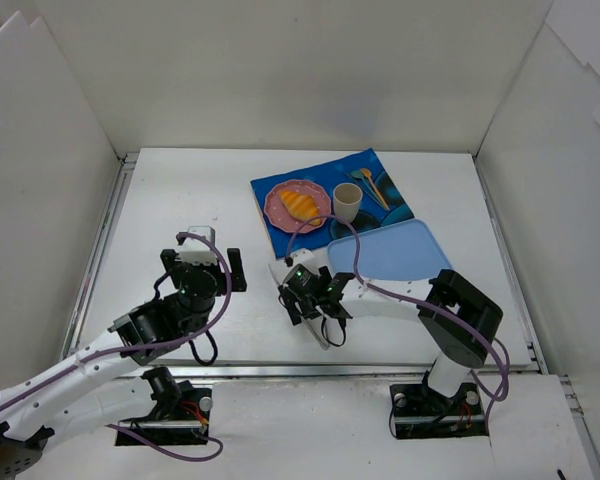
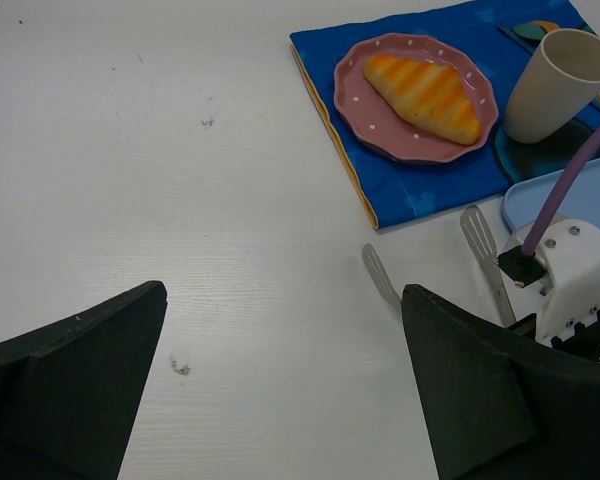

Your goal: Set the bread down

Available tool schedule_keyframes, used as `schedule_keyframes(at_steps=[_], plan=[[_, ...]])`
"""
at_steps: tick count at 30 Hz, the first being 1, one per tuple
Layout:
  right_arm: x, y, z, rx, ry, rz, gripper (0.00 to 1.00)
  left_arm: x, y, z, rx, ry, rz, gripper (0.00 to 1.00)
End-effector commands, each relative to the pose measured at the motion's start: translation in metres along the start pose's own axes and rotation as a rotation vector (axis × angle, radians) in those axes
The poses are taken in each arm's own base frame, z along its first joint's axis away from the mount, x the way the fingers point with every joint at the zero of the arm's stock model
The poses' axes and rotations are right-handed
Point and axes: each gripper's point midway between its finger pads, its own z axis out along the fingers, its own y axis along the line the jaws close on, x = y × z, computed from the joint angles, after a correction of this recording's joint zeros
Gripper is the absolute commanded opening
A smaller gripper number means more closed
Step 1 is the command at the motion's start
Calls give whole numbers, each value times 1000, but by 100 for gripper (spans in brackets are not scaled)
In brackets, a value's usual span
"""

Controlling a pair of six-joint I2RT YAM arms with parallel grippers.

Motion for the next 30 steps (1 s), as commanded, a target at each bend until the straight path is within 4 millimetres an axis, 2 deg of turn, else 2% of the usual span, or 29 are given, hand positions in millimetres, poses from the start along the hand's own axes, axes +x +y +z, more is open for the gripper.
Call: schedule_keyframes(at_steps=[1,9,12,15,21,23,24,26,27,29,30], plan=[[-16,0,2,23,-63,11,77,-15,-5,1,0,-36,-49,100],[-17,-2,3,33,-64,5,90,-16,-5,0,6,-41,-57,100],[-27,-2,-11,26,-99,15,98,-16,-4,1,3,-41,-55,100],[-37,-7,-25,40,-120,24,98,-15,-5,1,3,-38,-52,100],[-66,-3,-76,11,-204,35,98,-14,-5,2,0,-34,-47,100],[-77,-6,-100,-6,-242,39,98,-13,-8,3,17,-28,-35,100],[-91,-5,-119,-27,-292,43,98,-14,-10,3,24,-31,-35,100],[-99,-11,-138,-20,-316,38,98,-12,-13,3,39,-25,-31,100],[-113,-15,-158,-23,-369,47,98,-14,-14,3,40,-25,-29,100],[-120,-20,-175,-19,-396,54,98,-14,-16,2,52,-24,-32,100],[-127,-24,-191,-26,-439,74,98,-14,-15,2,53,-25,-33,100]])
